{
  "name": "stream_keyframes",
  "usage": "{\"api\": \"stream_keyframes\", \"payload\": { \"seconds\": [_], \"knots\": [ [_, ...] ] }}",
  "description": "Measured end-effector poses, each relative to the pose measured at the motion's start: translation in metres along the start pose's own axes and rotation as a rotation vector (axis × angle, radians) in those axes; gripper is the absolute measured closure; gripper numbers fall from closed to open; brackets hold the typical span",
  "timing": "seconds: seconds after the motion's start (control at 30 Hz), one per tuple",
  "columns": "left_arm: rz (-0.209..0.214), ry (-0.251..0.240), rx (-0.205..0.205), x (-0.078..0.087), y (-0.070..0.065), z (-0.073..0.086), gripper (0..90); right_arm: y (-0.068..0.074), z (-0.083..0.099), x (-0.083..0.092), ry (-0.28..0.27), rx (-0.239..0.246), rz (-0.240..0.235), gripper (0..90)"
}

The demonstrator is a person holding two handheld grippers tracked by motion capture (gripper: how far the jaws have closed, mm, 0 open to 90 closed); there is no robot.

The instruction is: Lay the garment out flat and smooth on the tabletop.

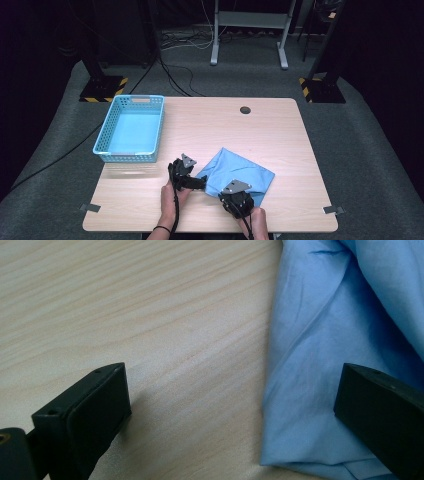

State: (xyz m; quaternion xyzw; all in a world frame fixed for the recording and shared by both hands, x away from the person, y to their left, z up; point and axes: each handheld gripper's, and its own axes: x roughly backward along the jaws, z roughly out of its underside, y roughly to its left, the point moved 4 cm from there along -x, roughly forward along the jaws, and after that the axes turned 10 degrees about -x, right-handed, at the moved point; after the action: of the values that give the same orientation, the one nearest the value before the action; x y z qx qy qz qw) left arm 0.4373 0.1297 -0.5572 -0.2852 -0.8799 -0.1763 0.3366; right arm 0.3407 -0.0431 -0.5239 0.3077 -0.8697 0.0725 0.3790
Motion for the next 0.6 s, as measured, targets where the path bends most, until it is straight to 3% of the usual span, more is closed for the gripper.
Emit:
{"api": "stream_keyframes", "payload": {
  "seconds": [0.27,0.6],
  "knots": [
    [0.000,-0.001,0.000,0.000,0.000,0.000,1.1,-0.001,-0.006,0.007,-0.021,-0.005,0.006,85.7],
    [0.000,0.000,0.000,0.000,0.000,0.000,1.1,-0.024,-0.020,0.019,-0.080,-0.036,0.067,85.2]
  ]
}}
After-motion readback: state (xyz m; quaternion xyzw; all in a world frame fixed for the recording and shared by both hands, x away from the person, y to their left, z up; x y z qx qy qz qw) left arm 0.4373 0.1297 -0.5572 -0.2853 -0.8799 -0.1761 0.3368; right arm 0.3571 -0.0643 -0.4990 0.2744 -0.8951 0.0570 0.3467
